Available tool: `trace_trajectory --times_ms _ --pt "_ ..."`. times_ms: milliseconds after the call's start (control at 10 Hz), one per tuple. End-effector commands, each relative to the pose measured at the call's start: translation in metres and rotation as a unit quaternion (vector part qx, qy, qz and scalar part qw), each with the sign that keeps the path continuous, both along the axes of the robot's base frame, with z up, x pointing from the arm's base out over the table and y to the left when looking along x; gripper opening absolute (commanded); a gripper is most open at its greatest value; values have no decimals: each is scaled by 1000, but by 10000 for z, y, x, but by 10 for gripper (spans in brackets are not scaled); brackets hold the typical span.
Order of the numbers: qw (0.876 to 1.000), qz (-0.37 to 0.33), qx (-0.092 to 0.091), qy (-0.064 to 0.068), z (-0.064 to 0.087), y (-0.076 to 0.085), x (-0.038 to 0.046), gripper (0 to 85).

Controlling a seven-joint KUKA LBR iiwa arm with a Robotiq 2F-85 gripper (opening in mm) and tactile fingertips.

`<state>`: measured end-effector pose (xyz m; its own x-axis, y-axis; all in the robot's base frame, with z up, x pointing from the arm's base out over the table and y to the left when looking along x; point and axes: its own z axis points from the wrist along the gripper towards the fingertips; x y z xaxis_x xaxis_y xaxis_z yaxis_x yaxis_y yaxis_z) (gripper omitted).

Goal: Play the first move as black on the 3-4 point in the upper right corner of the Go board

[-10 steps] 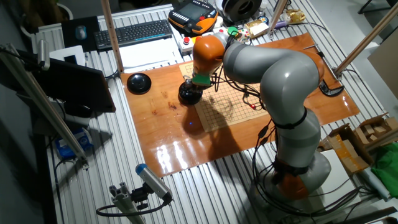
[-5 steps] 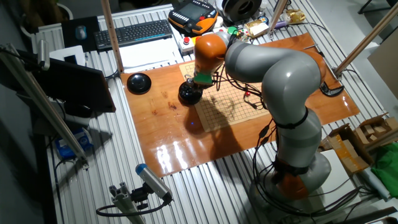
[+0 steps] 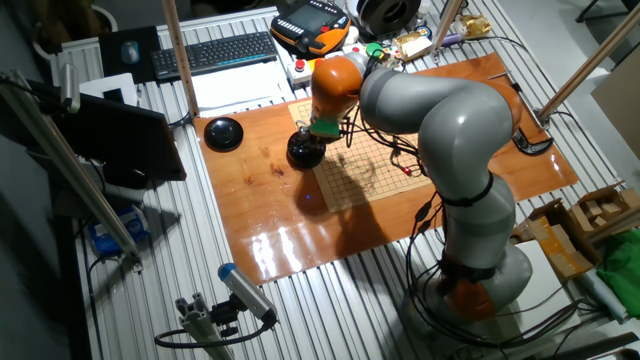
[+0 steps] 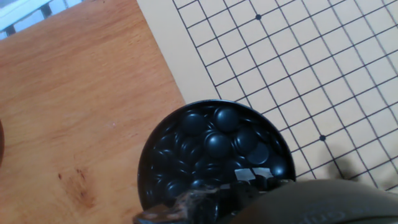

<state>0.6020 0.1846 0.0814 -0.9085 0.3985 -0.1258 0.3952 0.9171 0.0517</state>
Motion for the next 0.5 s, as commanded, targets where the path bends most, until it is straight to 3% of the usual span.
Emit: trace_trajectory --times_ms 0,200,300,400 --pt "1000 1 -2 0 -26 18 7 90" --pt "1000 -3 -2 1 -80 44 3 330" --pt "1000 -8 -4 3 -124 64 6 407" --pt "1000 -9 -4 4 -139 67 7 413"
